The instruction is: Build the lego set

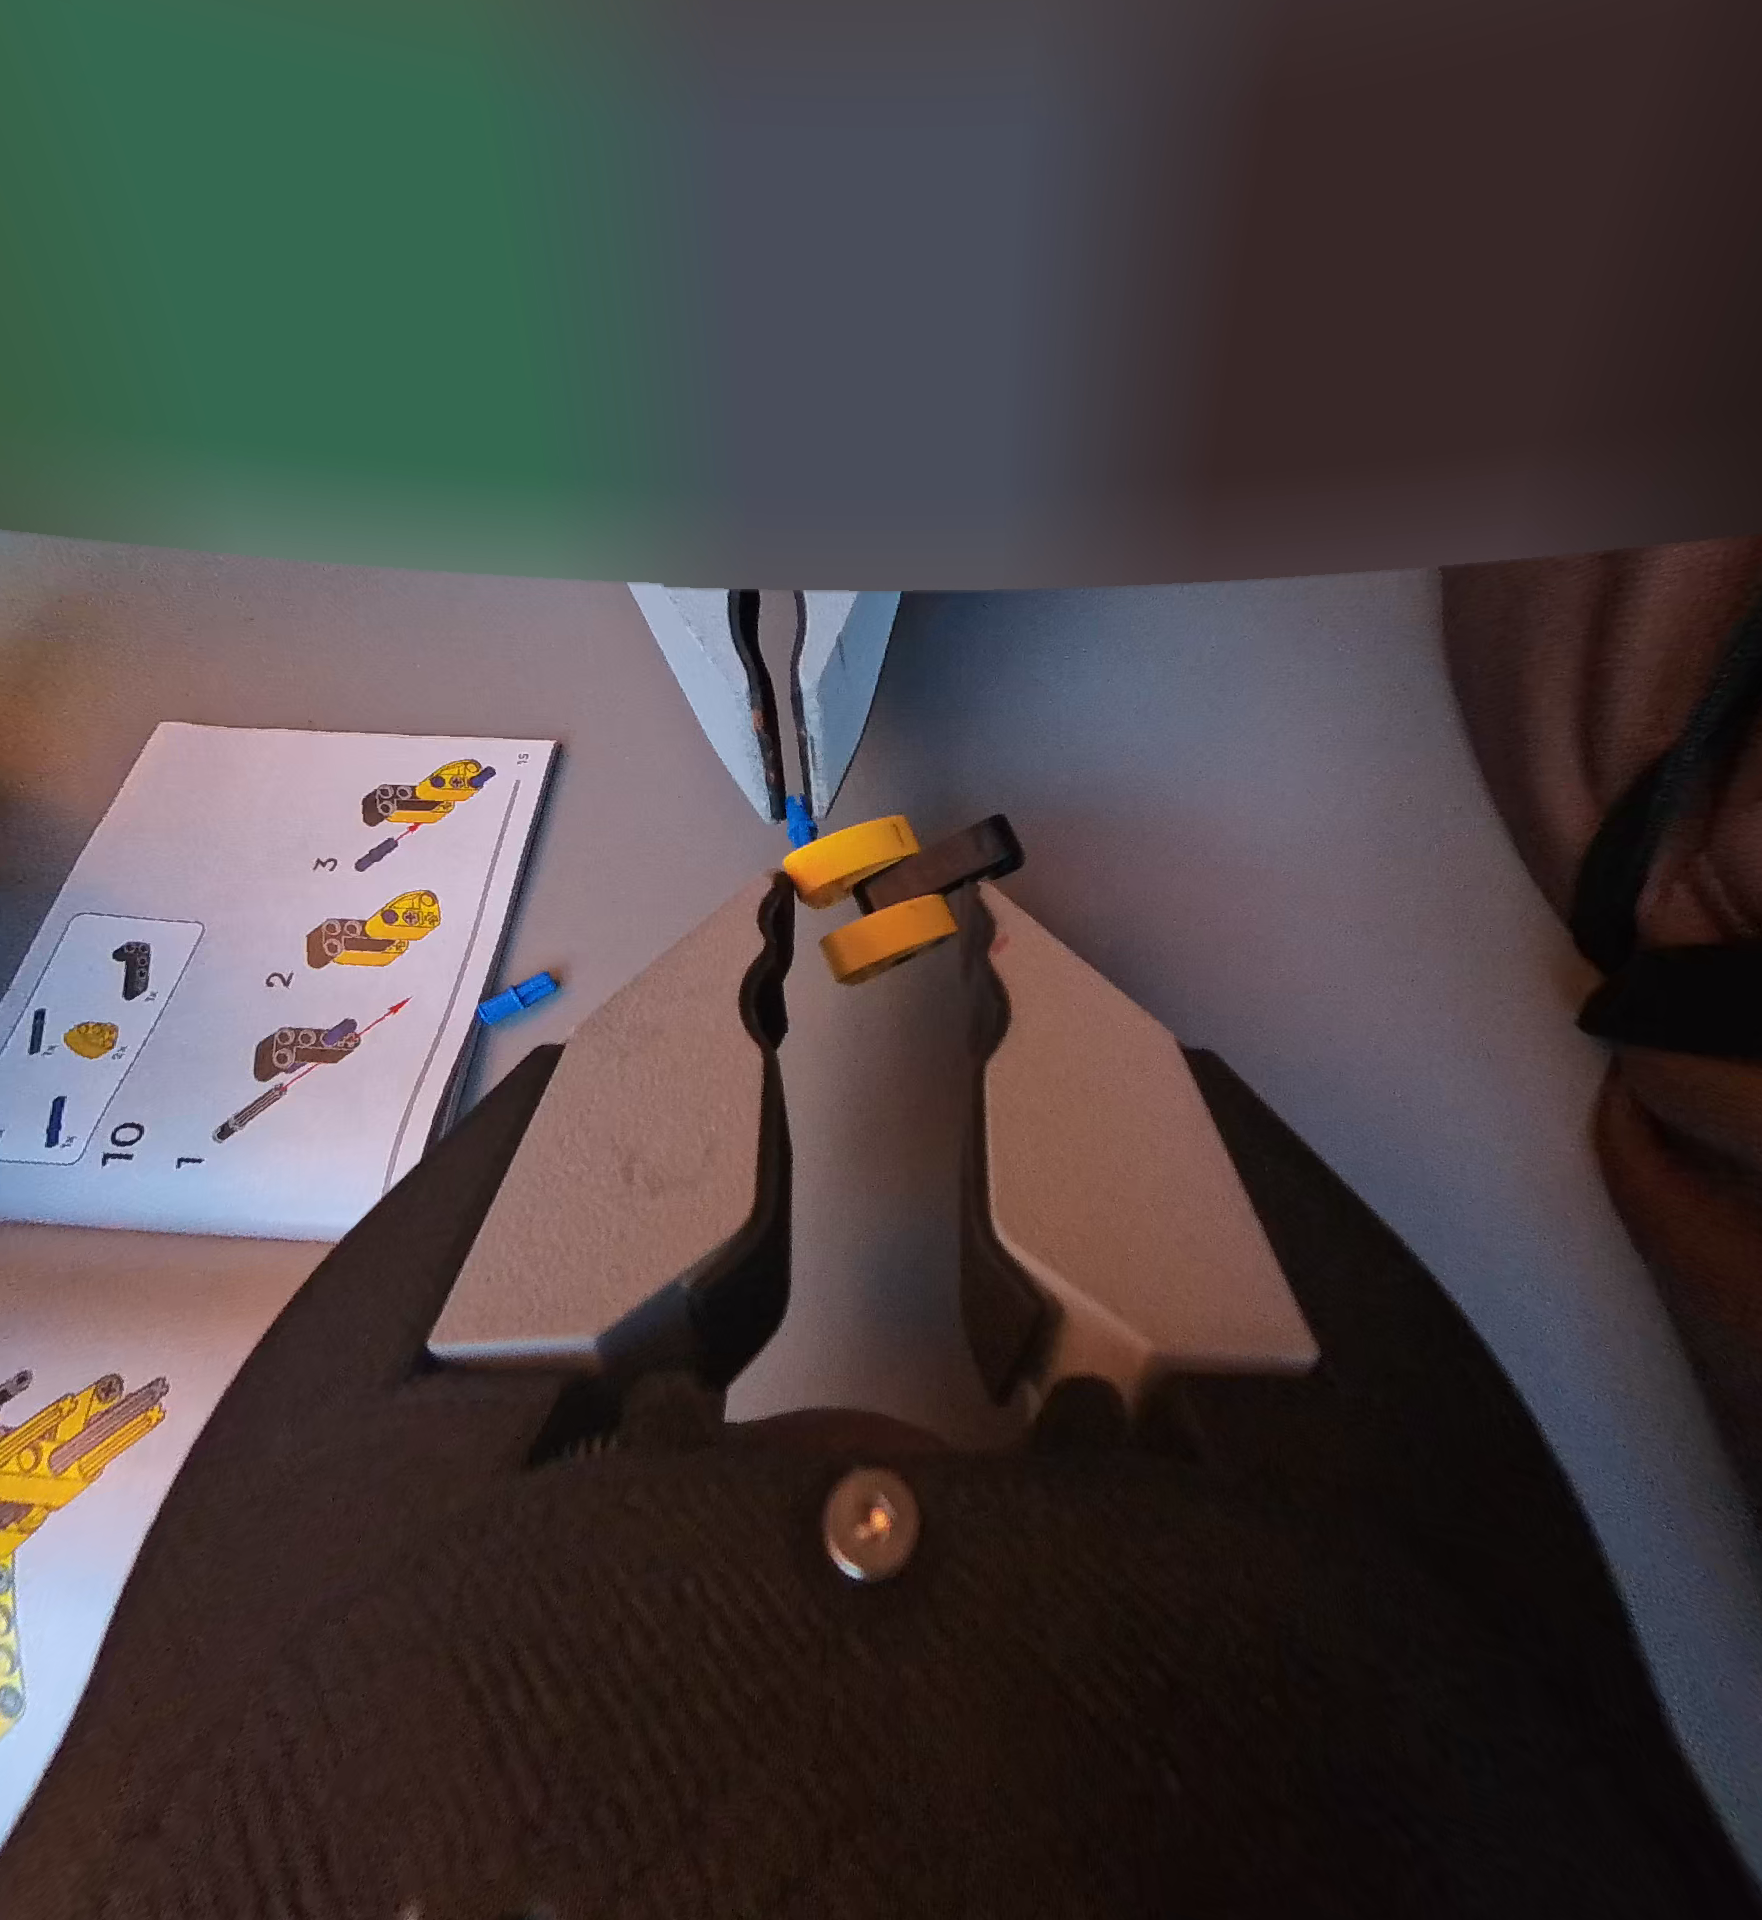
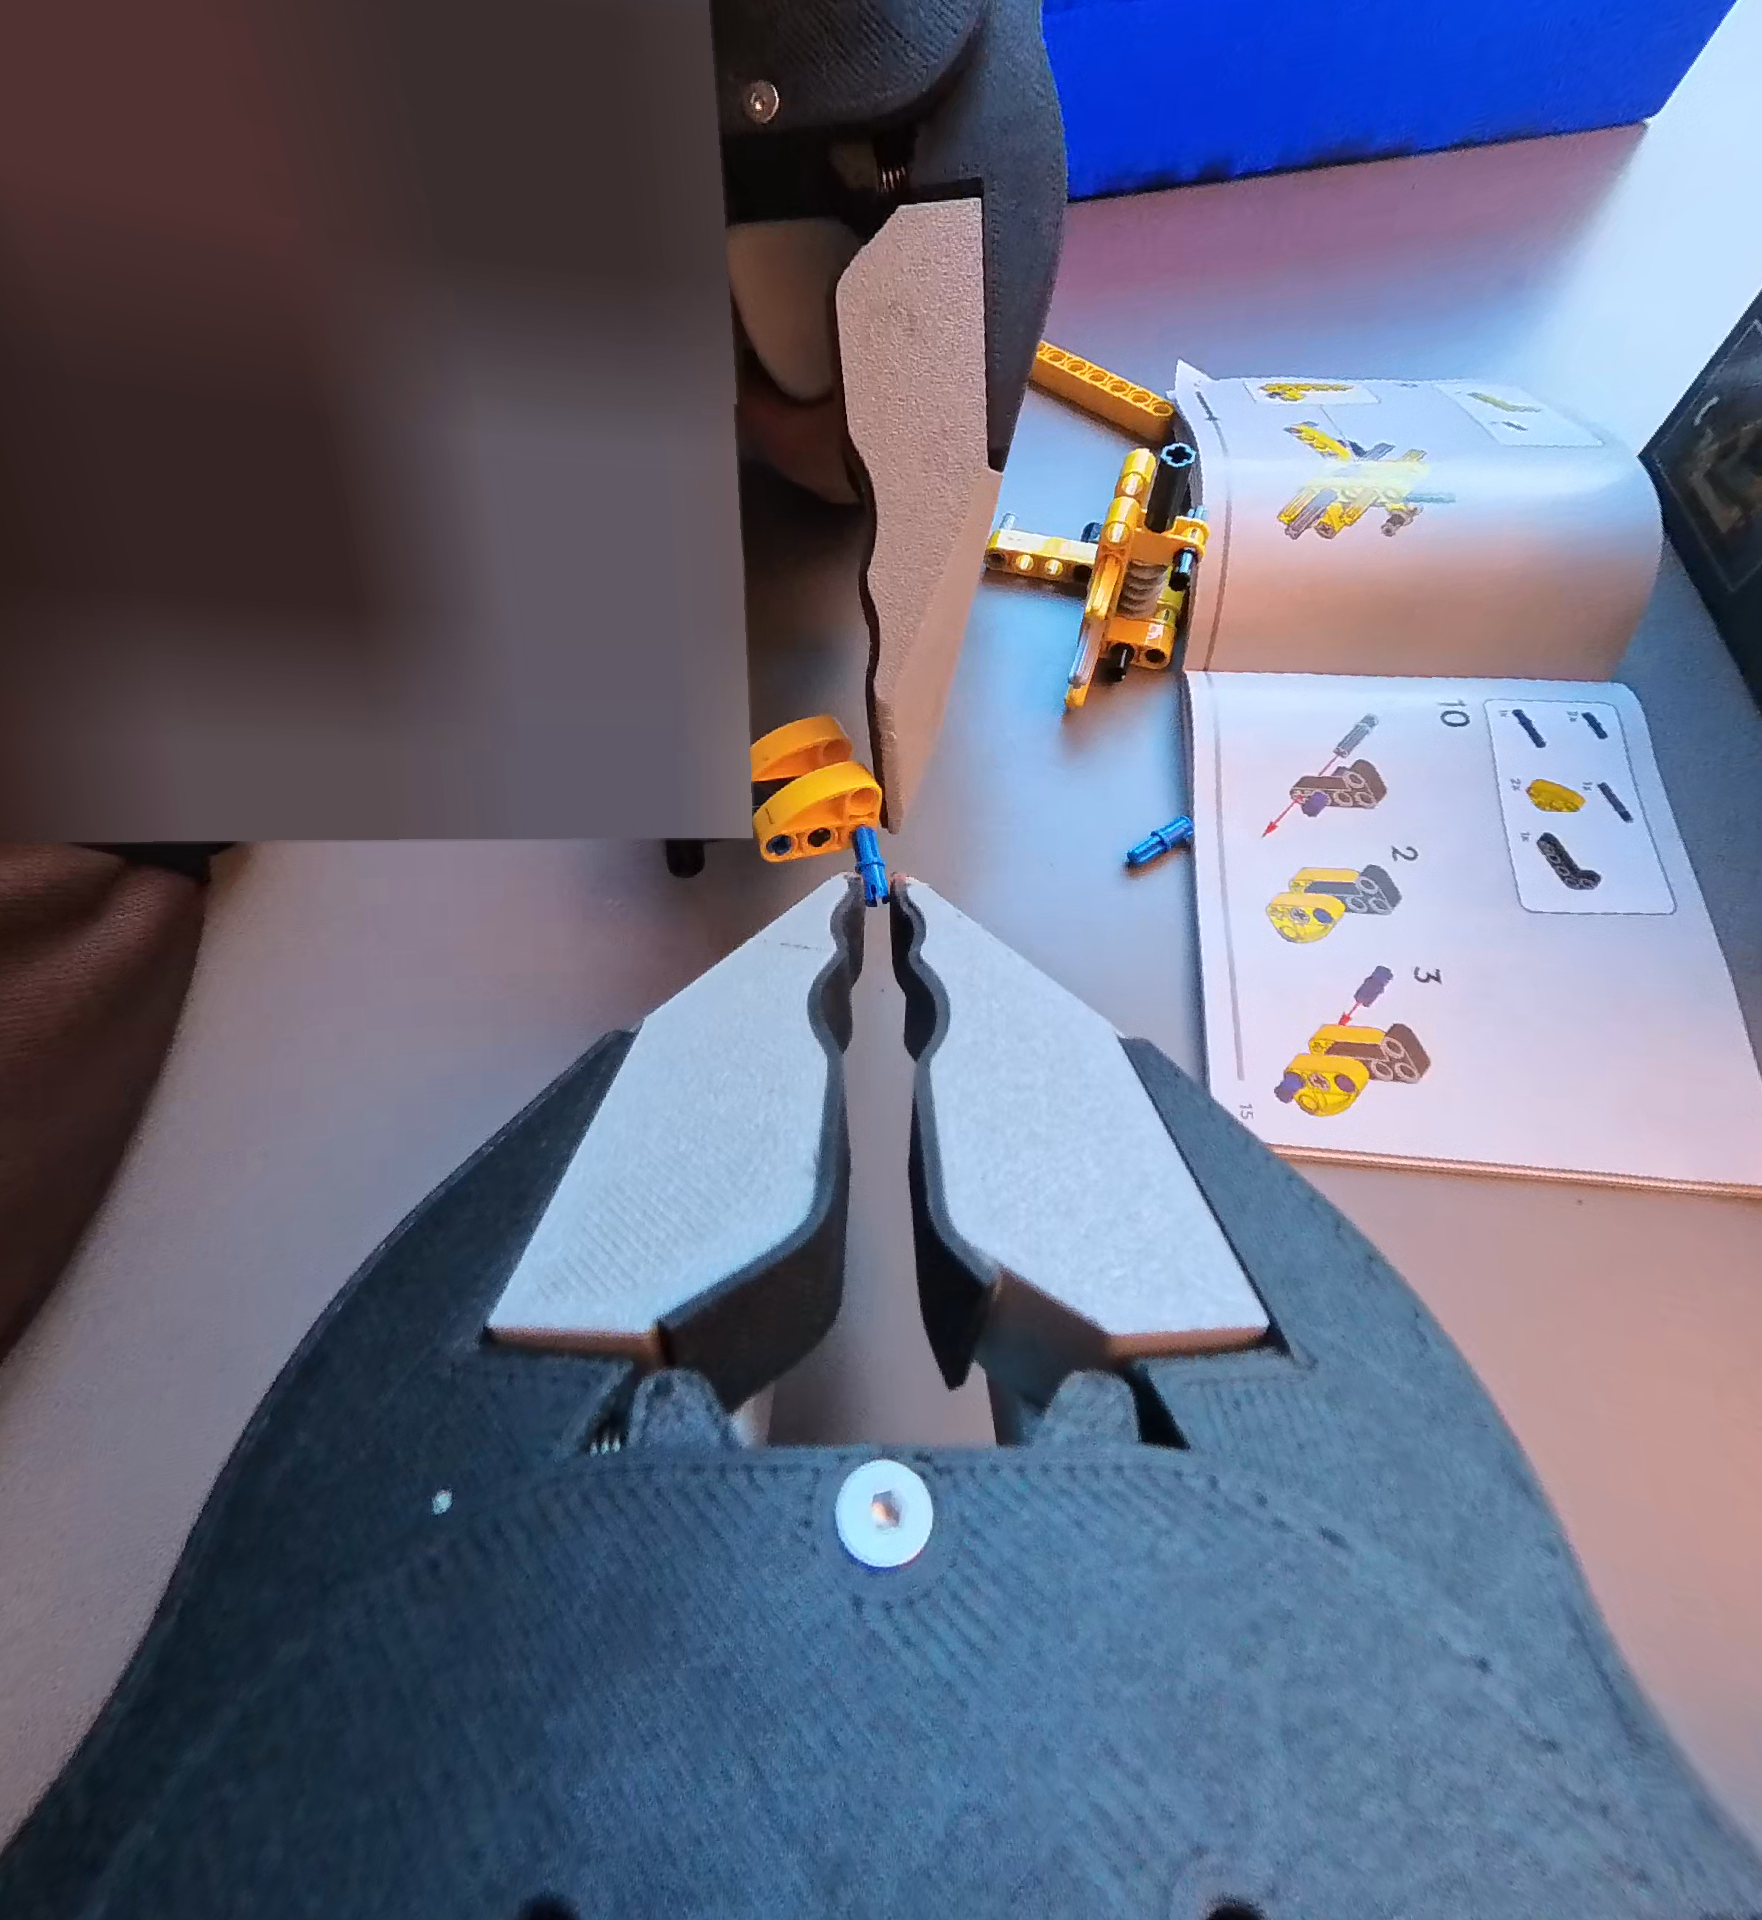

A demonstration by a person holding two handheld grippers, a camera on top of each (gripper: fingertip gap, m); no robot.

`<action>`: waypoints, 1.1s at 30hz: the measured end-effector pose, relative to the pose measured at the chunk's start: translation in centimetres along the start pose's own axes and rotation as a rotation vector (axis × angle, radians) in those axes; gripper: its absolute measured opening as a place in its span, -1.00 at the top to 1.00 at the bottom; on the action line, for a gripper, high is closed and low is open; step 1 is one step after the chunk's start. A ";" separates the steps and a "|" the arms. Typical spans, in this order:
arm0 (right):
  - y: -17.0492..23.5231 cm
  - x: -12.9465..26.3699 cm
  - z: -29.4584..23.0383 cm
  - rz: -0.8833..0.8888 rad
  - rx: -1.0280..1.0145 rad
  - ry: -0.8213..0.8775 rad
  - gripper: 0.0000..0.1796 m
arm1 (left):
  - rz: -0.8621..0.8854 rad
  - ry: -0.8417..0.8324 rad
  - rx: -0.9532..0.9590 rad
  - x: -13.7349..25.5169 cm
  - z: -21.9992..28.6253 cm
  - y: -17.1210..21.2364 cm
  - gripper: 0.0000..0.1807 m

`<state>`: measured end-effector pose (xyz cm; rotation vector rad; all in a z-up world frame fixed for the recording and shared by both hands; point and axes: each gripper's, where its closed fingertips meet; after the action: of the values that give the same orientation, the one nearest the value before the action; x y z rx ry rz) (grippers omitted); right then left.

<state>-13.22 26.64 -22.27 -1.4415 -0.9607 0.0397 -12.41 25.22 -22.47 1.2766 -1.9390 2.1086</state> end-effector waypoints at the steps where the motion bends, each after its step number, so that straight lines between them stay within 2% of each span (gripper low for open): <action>1: 0.0 0.0 0.0 0.002 -0.002 -0.002 0.99 | 0.000 -0.001 0.001 0.0 0.0 0.0 0.68; 16: 0.0 0.0 -0.2 -0.002 0.046 0.007 0.99 | 0.004 0.006 -0.008 0.1 0.2 -0.1 0.68; 23: 0.1 0.0 -0.2 -0.031 0.284 0.140 0.99 | -0.002 0.023 -0.004 0.0 0.3 0.0 0.68; 29: 0.2 0.0 -0.2 -0.041 0.259 0.133 0.99 | -0.014 0.016 -0.018 -0.1 0.4 0.2 0.68; 33: -0.6 0.2 -0.3 -0.027 0.463 0.253 0.99 | -0.003 0.037 -0.004 0.0 0.5 0.1 0.68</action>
<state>-13.19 26.44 -21.62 -0.9786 -0.7045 0.0542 -12.16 24.80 -22.57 1.2294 -1.9250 2.1101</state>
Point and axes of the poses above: each gripper's, where its closed fingertips meet, x back along the fingers, y out of its underside, z = x × y across the jaws, and after that the axes turned 6 degrees about -x, right-handed
